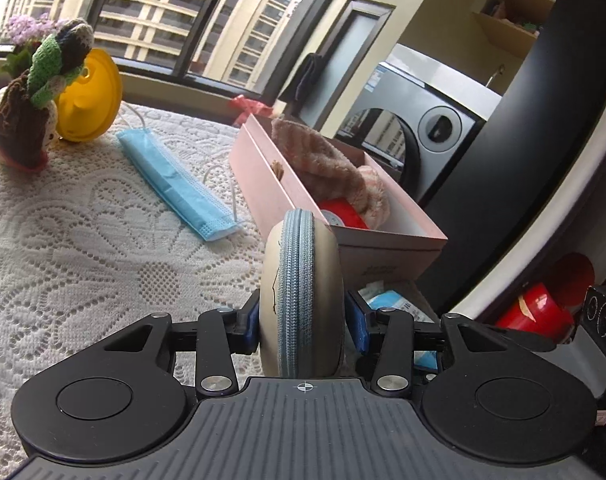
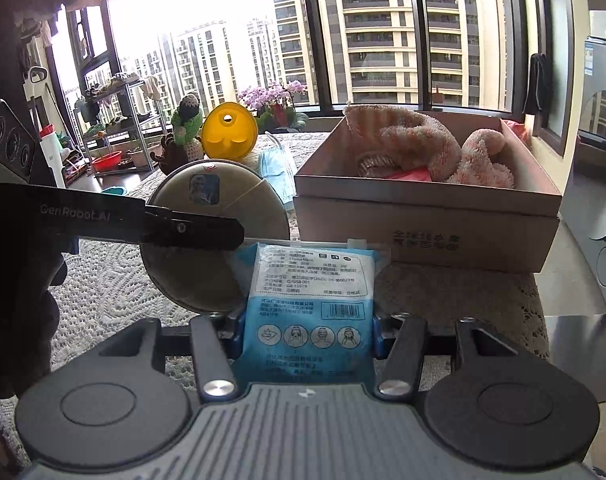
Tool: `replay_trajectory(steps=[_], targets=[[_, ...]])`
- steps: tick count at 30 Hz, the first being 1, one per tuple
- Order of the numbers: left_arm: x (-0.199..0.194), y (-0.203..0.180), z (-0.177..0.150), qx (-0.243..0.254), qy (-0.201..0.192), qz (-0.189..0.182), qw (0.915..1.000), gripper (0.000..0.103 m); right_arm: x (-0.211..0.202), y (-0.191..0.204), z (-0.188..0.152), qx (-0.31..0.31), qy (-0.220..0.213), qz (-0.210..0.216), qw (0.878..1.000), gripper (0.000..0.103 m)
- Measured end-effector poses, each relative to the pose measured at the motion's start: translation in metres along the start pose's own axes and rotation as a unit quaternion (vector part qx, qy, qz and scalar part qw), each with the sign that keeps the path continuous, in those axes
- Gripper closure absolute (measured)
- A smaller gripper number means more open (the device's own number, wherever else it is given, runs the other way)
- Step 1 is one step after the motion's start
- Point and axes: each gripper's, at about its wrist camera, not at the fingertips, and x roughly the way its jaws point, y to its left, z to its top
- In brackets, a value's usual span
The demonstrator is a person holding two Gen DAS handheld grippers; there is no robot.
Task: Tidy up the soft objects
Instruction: 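Carry the beige pouch over the pink box with the left tool while the right tool holds the wipes, then lower the beige pouch into the box and open the left tool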
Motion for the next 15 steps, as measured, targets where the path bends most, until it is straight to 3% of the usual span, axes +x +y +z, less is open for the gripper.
replay_trajectory(steps=[7, 13, 15], targets=[[-0.013, -0.050, 0.003, 0.061, 0.014, -0.061, 0.9962, 0.056, -0.063, -0.017, -0.009, -0.005, -0.053, -0.029, 0.998, 0.051], [0.022, -0.088, 0.051, 0.104, 0.010, -0.108, 0.9886, 0.055, -0.088, -0.057, 0.007, 0.075, -0.123, -0.069, 0.987, 0.051], [0.037, -0.089, 0.066, 0.085, 0.019, -0.137, 0.9867, 0.056, -0.091, -0.069, 0.009, 0.089, -0.135, -0.078, 0.984, 0.051]])
